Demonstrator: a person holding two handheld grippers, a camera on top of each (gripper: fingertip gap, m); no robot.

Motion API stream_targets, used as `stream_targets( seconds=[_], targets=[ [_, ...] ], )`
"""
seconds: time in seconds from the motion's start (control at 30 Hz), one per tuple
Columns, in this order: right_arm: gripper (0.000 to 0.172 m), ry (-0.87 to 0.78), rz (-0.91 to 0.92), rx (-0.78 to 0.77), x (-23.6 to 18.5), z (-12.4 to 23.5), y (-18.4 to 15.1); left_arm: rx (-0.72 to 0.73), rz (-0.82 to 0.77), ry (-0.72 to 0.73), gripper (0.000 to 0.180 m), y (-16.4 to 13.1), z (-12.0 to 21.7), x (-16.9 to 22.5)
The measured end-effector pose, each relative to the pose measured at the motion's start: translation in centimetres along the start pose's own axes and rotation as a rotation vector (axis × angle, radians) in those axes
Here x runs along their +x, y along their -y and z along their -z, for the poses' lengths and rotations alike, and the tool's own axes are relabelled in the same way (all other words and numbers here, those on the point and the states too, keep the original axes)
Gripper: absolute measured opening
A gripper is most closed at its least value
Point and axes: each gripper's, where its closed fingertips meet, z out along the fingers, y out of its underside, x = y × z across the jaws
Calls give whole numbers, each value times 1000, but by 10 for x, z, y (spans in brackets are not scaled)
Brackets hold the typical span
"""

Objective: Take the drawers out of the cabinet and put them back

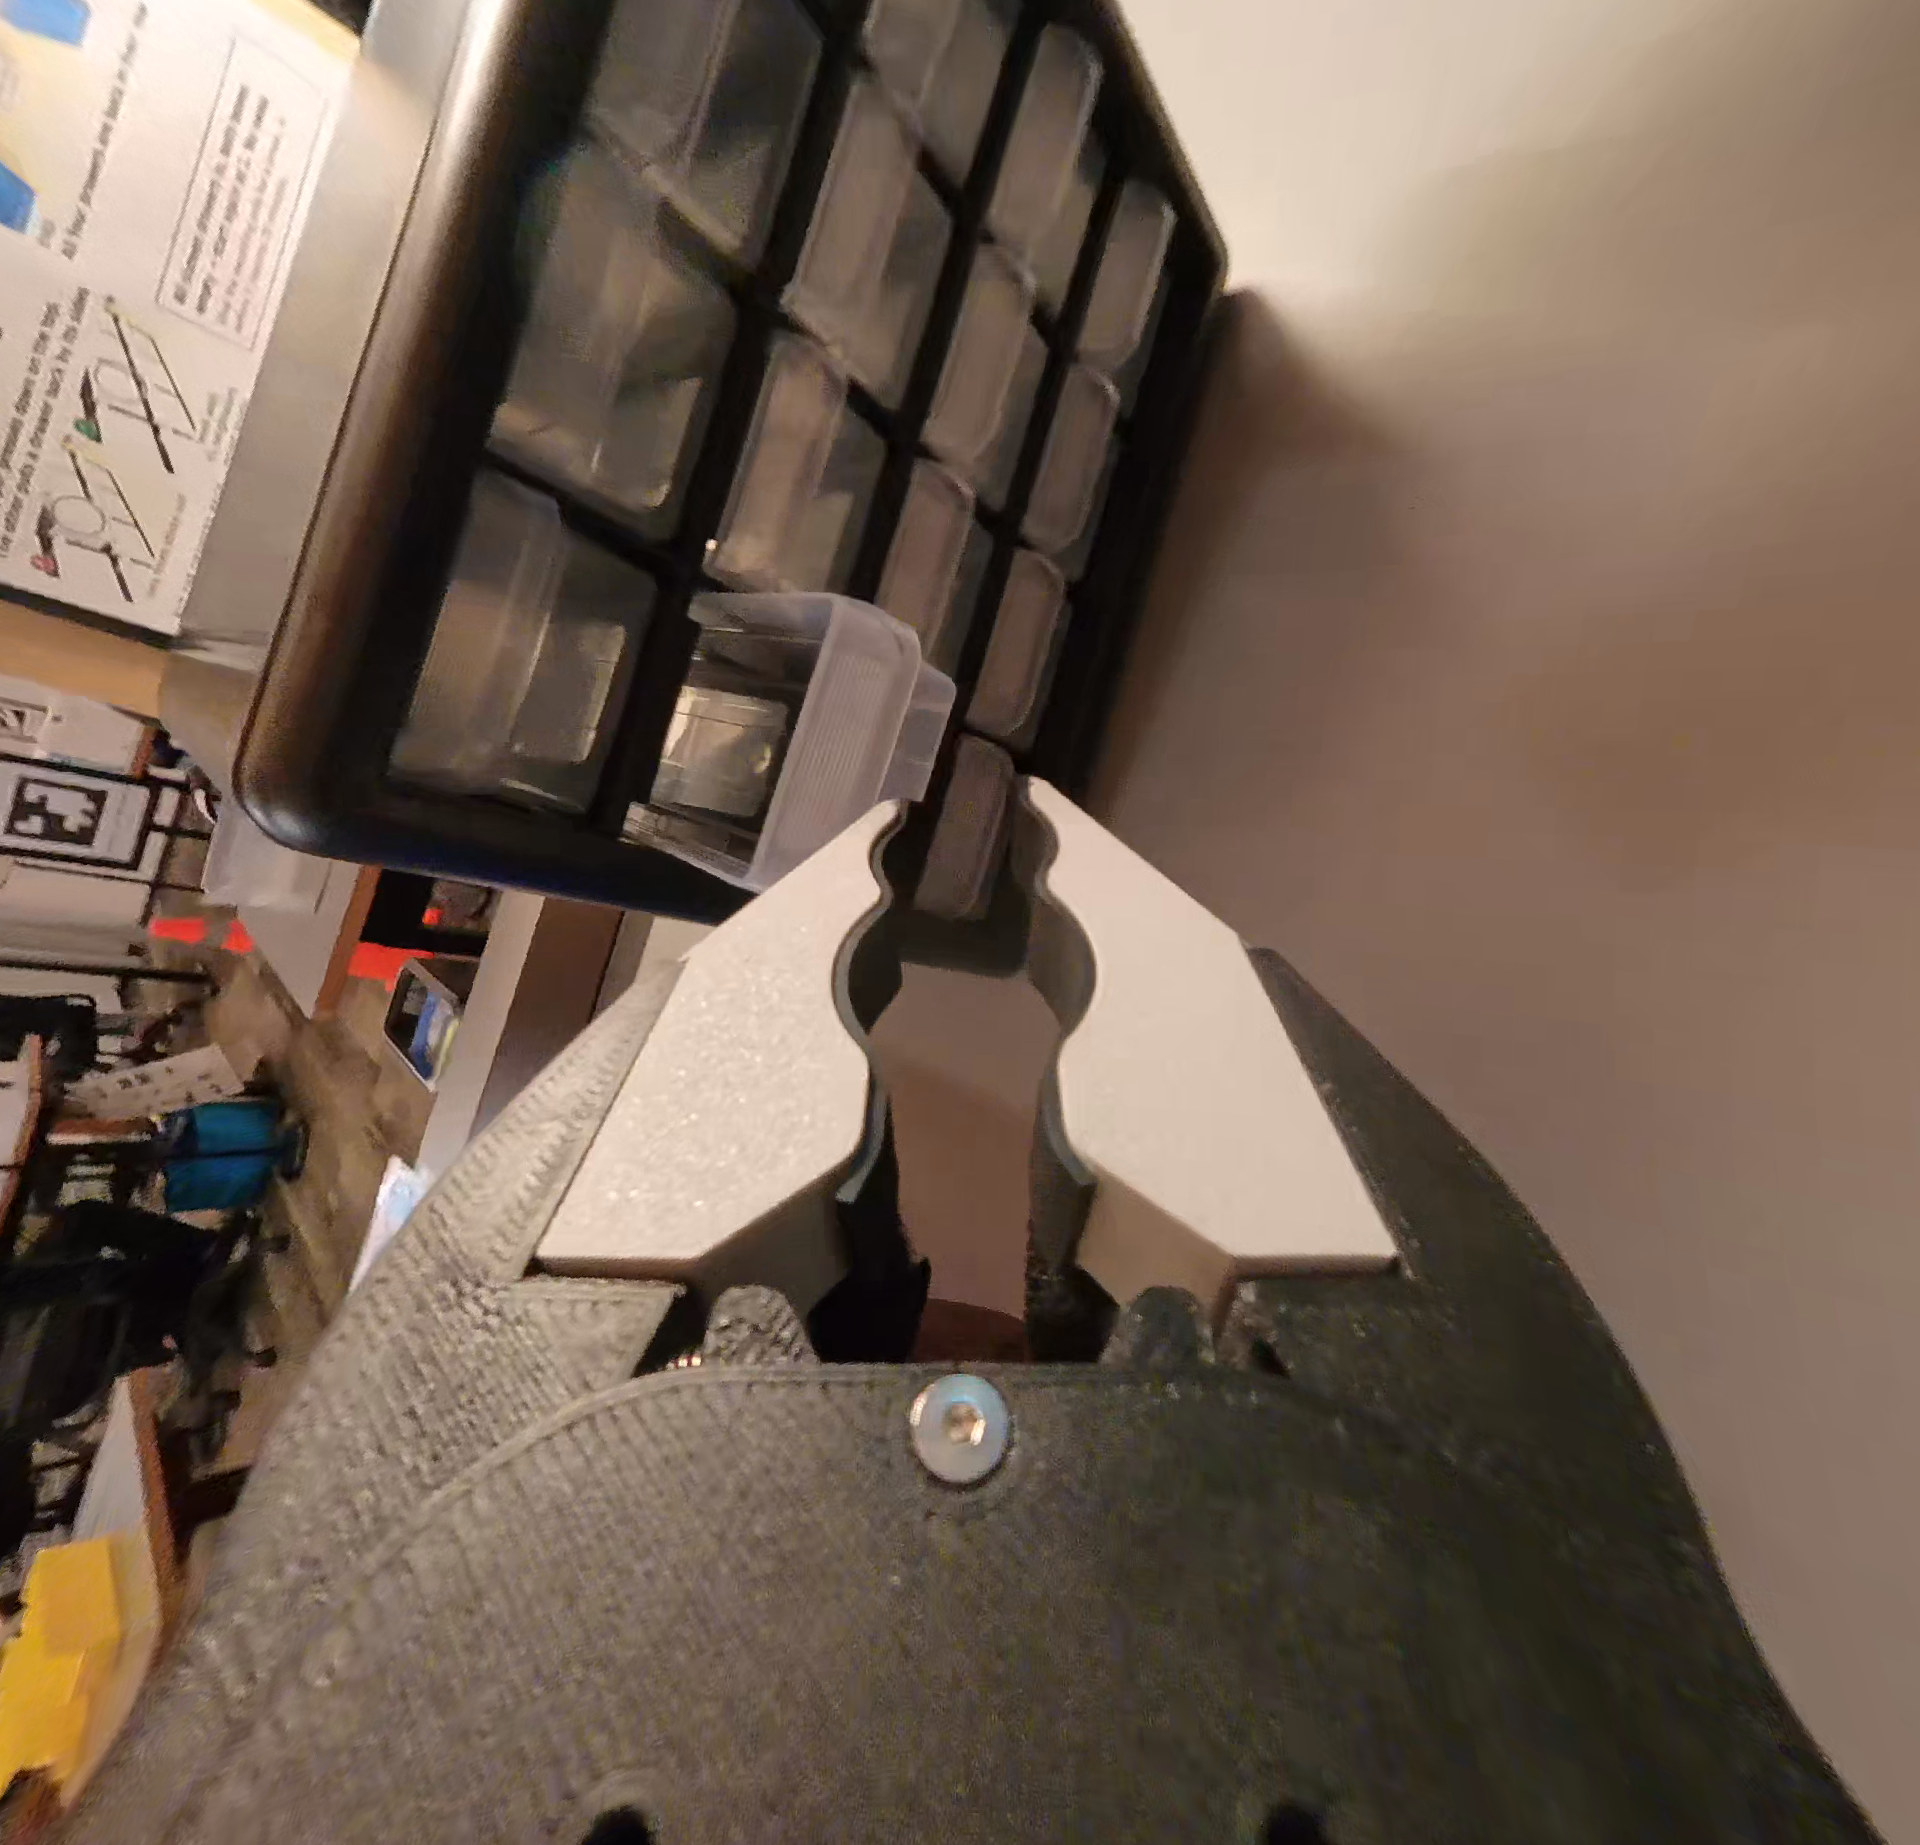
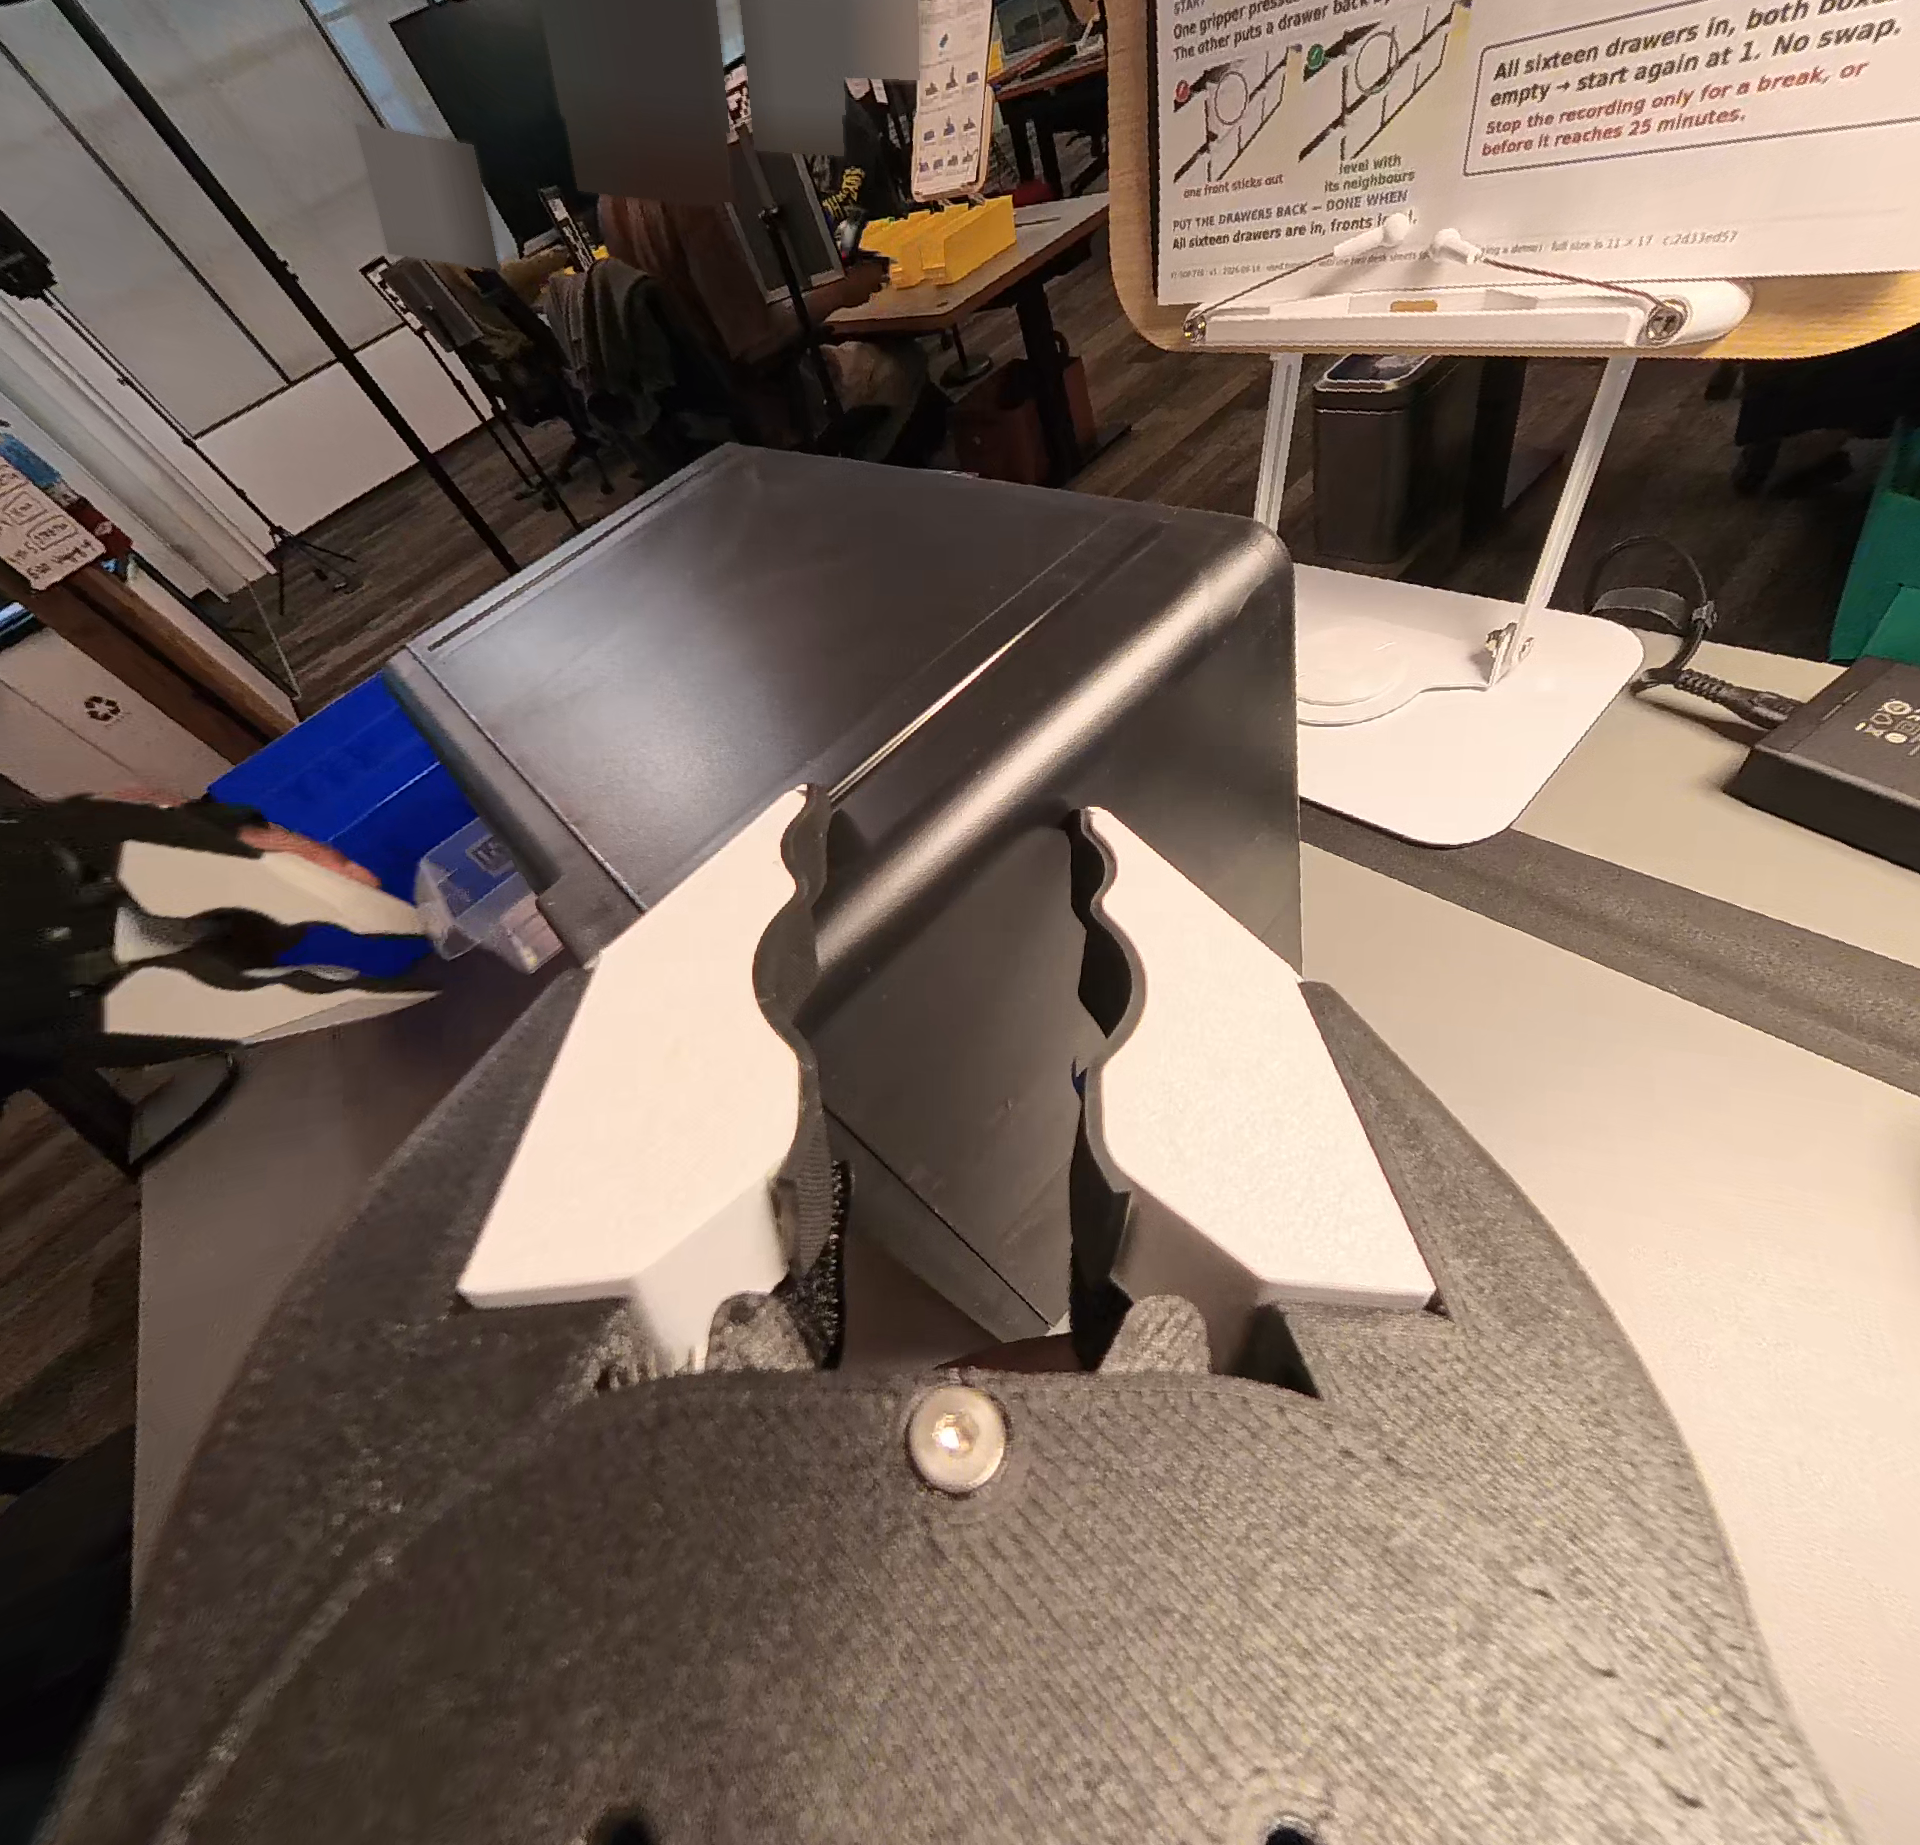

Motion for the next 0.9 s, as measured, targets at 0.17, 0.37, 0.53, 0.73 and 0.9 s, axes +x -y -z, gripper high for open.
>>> stream_targets(
  seconds=[0.17, 0.37, 0.53, 0.73, 0.9],
  targets=[
    [50, 1, 1, 0, 0, 0, 0, -2, 108, 55, 21, 0, -30, -28],
    [50, 4, 3, -3, 0, 0, 0, 42, 193, 89, 30, -1, -40, -24],
    [50, 0, 10, -7, 0, 1, 0, 164, 386, 131, 37, -13, -29, 21],
    [51, -53, 33, -3, 1, 5, 2, 195, 583, 273, 43, -41, 7, 58],
    [53, -96, 58, 23, -5, 20, 9, 303, 800, 329, 44, -45, 47, 61]
  ],
)
